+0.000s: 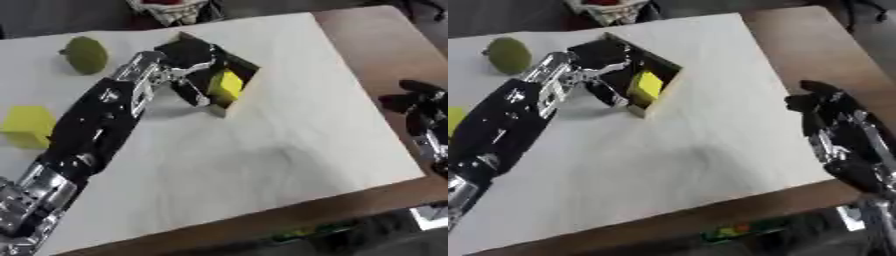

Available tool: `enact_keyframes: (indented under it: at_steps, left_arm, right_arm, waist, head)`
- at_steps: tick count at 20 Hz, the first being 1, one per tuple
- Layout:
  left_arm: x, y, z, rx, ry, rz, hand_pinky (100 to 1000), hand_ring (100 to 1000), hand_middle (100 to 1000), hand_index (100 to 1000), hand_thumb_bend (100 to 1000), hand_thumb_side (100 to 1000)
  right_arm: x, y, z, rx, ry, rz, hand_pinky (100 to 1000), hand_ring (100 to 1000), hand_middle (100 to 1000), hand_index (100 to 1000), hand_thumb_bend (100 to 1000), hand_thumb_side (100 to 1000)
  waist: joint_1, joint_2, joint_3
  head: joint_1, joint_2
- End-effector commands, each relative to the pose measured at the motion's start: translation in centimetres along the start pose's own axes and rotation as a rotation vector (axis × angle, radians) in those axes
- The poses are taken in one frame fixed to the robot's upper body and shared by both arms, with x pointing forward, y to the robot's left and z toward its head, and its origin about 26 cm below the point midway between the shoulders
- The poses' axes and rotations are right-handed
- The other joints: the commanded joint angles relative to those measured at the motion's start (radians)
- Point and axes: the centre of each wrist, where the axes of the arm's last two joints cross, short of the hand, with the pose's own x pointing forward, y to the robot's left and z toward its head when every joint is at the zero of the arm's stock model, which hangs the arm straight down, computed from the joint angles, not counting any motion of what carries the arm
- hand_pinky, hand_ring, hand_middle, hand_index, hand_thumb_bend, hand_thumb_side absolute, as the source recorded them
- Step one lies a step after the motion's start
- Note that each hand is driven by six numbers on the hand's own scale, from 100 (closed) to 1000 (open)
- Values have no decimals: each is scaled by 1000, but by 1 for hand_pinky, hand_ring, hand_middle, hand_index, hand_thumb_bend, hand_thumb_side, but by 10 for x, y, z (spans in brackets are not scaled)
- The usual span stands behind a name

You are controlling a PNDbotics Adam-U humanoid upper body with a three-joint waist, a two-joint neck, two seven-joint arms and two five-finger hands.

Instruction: Pick up objects on the table and place them in the box.

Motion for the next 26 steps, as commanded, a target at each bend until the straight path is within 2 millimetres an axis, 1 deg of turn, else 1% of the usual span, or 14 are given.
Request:
enact_keyframes:
  at_steps: [1, 5, 6, 9, 12, 13, 15, 17, 19, 20, 22, 23, 24, 26]
  left_arm:
    - [-10, 24, 6, 62, 10, -30, 725, 652, 675, 859, 391, 192]
    - [-16, 54, 23, 123, -8, -38, 726, 653, 673, 861, 382, 188]
    - [-19, 62, 30, 139, -11, -39, 722, 654, 672, 862, 357, 194]
    - [-28, 87, 61, 182, -14, -29, 721, 653, 669, 857, 352, 182]
    - [-34, 103, 96, 200, 11, -24, 726, 652, 666, 853, 372, 164]
    - [-34, 106, 109, 198, 19, -27, 727, 653, 669, 856, 379, 166]
    - [-38, 106, 136, 174, 50, -28, 734, 660, 678, 858, 393, 182]
    - [-41, 101, 160, 127, 85, -23, 747, 675, 697, 865, 413, 207]
    - [-43, 95, 178, 76, 114, -21, 770, 701, 731, 876, 441, 268]
    - [-44, 90, 187, 36, 125, -21, 790, 724, 757, 891, 474, 325]
    - [-45, 87, 198, -13, 133, -23, 790, 724, 757, 891, 474, 325]
    - [-47, 82, 206, -59, 145, -24, 828, 761, 806, 910, 575, 440]
    - [-51, 77, 213, -102, 157, -24, 841, 773, 823, 918, 611, 490]
    - [-60, 69, 226, -167, 189, -9, 852, 785, 838, 926, 645, 542]
  right_arm:
    - [5, -4, -4, 4, -22, 13, 852, 814, 634, 878, 100, 470]
    - [5, -6, -2, -4, -18, 21, 852, 814, 634, 878, 100, 470]
    - [5, -7, -2, -7, -16, 24, 852, 813, 635, 878, 100, 470]
    - [5, -10, 0, -17, -10, 34, 852, 814, 635, 878, 100, 470]
    - [5, -12, 2, -28, -6, 43, 852, 814, 635, 878, 100, 470]
    - [5, -13, 2, -31, -4, 46, 852, 814, 635, 878, 100, 470]
    - [5, -14, 4, -39, 3, 54, 852, 814, 635, 878, 100, 470]
    - [4, -16, 6, -44, 9, 61, 852, 814, 635, 878, 100, 470]
    - [4, -16, 7, -46, 14, 66, 852, 814, 635, 878, 100, 470]
    - [4, -17, 7, -46, 15, 68, 852, 814, 635, 879, 100, 470]
    - [4, -17, 7, -44, 16, 69, 852, 814, 635, 879, 100, 470]
    - [4, -17, 8, -46, 18, 71, 852, 814, 635, 879, 100, 470]
    - [3, -18, 8, -47, 20, 73, 853, 814, 635, 879, 100, 470]
    - [3, -18, 9, -48, 23, 74, 853, 814, 635, 879, 100, 470]
  waist:
    - [-4, -14, 5]
    - [-3, -14, 17]
    - [-2, -14, 24]
    - [-1, -14, 39]
    - [0, -13, 53]
    - [1, -13, 58]
    - [3, -14, 70]
    - [6, -15, 81]
    - [8, -17, 91]
    - [9, -17, 95]
    - [9, -18, 98]
    - [10, -19, 103]
    - [10, -20, 106]
    - [10, -22, 108]
  head:
    - [-6, 5]
    - [-18, 5]
    - [-25, 5]
    - [-40, 5]
    - [-53, 5]
    - [-58, 5]
    - [-69, 5]
    - [-76, 5]
    - [-80, 5]
    - [-82, 5]
    - [-82, 5]
    - [-83, 5]
    - [-83, 5]
    - [-82, 5]
